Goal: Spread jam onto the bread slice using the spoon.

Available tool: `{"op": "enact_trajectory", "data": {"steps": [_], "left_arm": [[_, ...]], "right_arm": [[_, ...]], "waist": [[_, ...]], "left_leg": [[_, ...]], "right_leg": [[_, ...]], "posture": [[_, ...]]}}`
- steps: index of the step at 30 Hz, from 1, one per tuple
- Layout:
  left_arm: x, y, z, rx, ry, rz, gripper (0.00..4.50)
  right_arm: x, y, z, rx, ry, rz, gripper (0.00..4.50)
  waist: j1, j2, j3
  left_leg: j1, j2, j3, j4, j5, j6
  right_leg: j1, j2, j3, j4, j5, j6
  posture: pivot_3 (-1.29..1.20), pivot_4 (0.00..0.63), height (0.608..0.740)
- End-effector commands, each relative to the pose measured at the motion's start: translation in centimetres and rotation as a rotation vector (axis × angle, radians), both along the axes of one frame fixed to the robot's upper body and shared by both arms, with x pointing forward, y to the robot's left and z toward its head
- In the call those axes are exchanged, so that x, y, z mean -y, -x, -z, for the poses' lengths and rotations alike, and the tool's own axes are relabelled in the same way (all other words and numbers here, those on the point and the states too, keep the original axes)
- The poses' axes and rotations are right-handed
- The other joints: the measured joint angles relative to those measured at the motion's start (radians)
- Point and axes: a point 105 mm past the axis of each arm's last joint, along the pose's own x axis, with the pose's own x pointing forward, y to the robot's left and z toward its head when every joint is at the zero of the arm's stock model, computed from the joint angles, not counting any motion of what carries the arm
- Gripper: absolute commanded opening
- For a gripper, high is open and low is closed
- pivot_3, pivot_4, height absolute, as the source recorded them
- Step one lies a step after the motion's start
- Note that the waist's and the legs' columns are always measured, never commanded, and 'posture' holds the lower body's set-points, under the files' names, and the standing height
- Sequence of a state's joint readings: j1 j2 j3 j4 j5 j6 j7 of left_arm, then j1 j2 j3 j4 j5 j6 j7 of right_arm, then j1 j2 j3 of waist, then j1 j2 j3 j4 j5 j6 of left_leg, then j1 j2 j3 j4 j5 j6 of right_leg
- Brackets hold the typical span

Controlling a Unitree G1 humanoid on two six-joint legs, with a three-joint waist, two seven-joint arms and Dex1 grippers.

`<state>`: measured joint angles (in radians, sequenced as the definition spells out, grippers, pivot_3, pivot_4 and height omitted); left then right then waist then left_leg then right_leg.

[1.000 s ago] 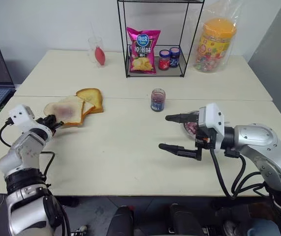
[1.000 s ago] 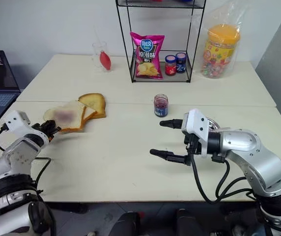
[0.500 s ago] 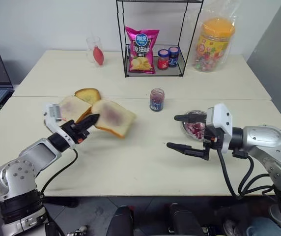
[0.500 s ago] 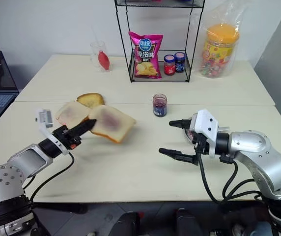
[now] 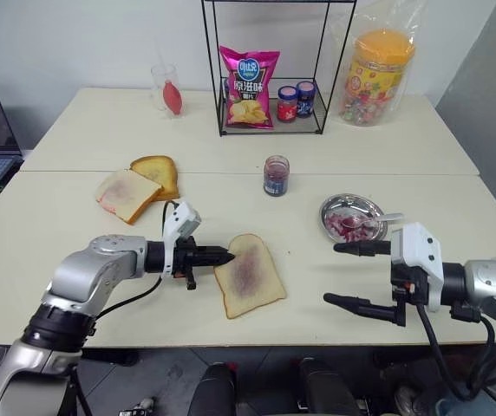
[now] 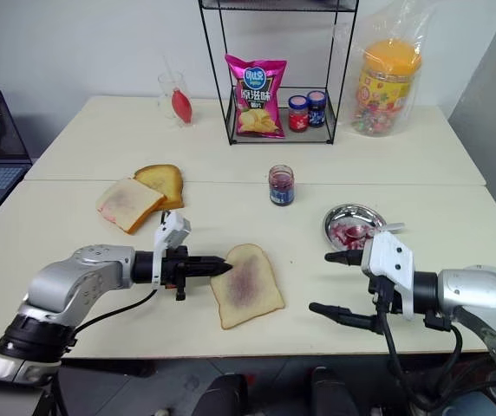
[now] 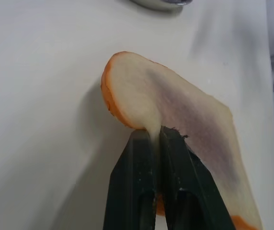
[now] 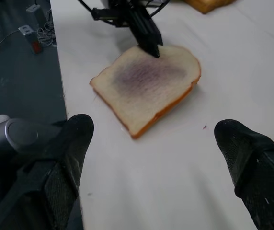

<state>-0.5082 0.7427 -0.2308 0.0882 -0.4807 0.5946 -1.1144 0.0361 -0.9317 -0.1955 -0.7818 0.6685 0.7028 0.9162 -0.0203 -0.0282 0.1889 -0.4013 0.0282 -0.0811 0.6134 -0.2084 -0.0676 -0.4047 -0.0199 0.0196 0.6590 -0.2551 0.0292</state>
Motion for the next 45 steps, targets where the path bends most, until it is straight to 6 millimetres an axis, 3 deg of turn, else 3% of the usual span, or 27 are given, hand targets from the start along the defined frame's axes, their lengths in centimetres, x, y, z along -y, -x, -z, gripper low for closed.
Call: {"op": "enact_trajectory", "data": {"steps": [1,12,17,30,33,36,39,42,45], "left_arm": [[1.0,-1.1,-0.6,0.1,-0.047,0.103,0.03],[3.5,-4.2,0.3,0.251,-0.137,0.224,0.03],[4.2,-4.9,-0.5,0.289,-0.094,0.205,1.19],[0.9,-4.9,-2.2,0.407,-0.117,0.092,3.95],[0.3,-4.8,-3.3,0.483,-0.129,0.079,3.95],[0.4,-3.9,-5.5,0.569,-0.103,0.092,3.95],[1.4,-0.7,-7.1,0.607,-0.098,0.198,4.42],[2.4,2.4,-7.1,0.55,-0.106,0.291,4.42],[3.1,3.6,-7.0,0.554,-0.134,0.342,4.42]], "right_arm": [[0.0,1.3,-0.2,0.033,0.029,-0.016,4.5],[-0.5,3.0,0.7,0.003,-0.001,0.033,4.5],[-0.7,3.4,0.8,-0.002,-0.011,0.052,4.5],[0.1,2.2,-0.6,0.047,-0.063,0.119,4.5],[1.1,1.2,-1.0,0.084,-0.074,0.193,4.5],[4.0,-1.7,-1.8,0.194,-0.145,0.443,4.5],[7.2,-3.7,-2.0,0.234,-0.284,0.691,4.5],[9.0,-5.1,-0.8,0.164,-0.428,0.861,4.5],[10.4,-6.6,0.8,0.103,-0.513,0.975,4.5]], "waist": [[-0.001,0.0,0.0],[-0.005,0.0,0.0],[-0.006,0.0,0.0],[-0.008,0.0,0.0],[-0.008,0.0,0.0],[-0.008,-0.001,0.0],[-0.008,0.0,0.0],[-0.009,0.001,0.0],[-0.01,0.002,0.0]], "left_leg": [[0.0,0.0,0.0,0.0,0.0,0.0],[0.0,0.0,0.0,0.001,0.0,0.0],[0.0,0.0,0.0,0.0,0.0,0.0],[0.0,0.0,0.0,0.001,0.0,0.0],[0.0,0.0,0.0,0.001,0.0,0.0],[0.0,0.0,0.0,0.001,0.0,0.0],[0.0,0.0,0.001,0.001,0.0,0.0],[0.001,0.001,0.002,0.0,0.0,0.0],[0.002,0.0,0.002,0.0,0.0,0.0]], "right_leg": [[0.0,0.0,0.0,0.0,0.001,0.003],[0.0,0.0,0.001,-0.001,0.003,0.006],[0.0,0.0,0.001,-0.001,0.003,0.007],[0.0,0.0,0.001,0.0,0.004,0.007],[0.0,0.0,0.001,0.001,0.004,0.007],[0.0,0.001,0.001,0.001,0.004,0.007],[0.001,0.0,0.002,0.001,0.004,0.007],[0.0,0.0,0.003,0.001,0.004,0.007],[0.0,0.001,0.004,0.003,0.003,0.006]], "posture": [[0.0,0.15,0.74],[0.0,0.15,0.74],[0.0,0.15,0.74],[0.0,0.15,0.74],[0.0,0.15,0.74],[0.0,0.15,0.74],[0.0,0.15,0.74],[0.0,0.15,0.74],[0.0,0.15,0.74]]}}
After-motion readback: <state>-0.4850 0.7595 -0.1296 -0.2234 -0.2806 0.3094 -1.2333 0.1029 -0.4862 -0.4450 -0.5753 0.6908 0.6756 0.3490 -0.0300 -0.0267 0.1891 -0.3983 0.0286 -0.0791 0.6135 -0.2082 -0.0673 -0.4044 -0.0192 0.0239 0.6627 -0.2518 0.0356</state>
